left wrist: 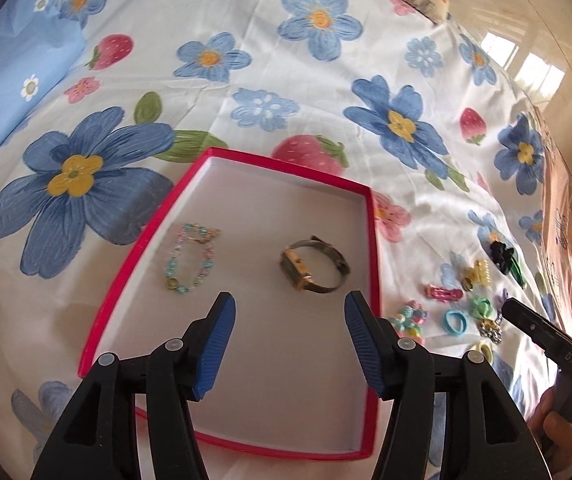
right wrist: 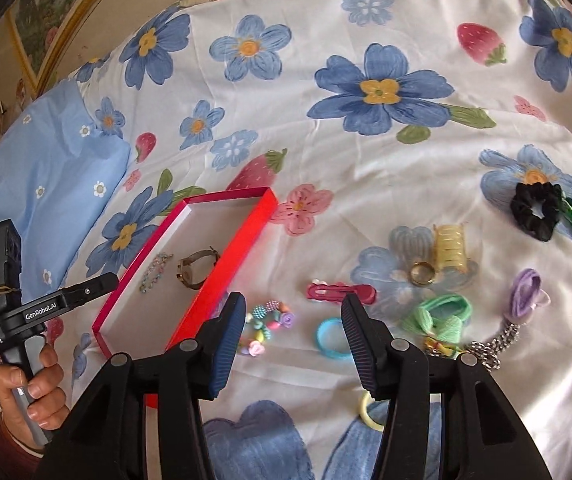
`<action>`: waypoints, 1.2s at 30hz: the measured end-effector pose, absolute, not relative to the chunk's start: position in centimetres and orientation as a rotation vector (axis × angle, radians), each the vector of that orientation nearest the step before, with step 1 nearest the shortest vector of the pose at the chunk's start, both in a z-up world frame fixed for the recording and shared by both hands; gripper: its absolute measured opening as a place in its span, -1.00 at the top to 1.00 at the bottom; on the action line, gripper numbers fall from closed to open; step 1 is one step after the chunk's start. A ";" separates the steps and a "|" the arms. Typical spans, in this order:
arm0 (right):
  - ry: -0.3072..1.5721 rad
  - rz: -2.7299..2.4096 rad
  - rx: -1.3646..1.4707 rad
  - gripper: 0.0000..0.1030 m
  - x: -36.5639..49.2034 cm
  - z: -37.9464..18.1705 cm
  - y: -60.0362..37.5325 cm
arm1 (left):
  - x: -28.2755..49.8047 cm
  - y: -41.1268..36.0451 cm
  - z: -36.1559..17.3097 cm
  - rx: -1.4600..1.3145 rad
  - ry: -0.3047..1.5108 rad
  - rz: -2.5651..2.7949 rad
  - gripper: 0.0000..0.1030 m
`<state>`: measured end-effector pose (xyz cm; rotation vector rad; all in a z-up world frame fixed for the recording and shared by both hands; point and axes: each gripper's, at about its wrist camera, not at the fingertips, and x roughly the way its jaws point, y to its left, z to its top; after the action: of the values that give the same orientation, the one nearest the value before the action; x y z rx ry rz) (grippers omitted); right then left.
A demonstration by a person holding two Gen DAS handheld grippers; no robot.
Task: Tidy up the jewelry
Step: 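Lift both open tools out of the box toward the remaining jewelry, then grasp the red hair clip with the left tool while the right tool grasps the yellow claw clip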
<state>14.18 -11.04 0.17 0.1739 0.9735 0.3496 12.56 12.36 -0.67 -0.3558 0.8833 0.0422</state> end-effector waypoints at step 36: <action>1.012 0.227 0.218 -0.06 19.3 -2.7 -19.3 | 27.3 -4.1 -5.9 0.166 1.051 -0.413 -0.18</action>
<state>19.32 -19.26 -2.66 0.2176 1.0122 0.2270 27.28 -4.06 -5.87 0.1657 1.0513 -0.4131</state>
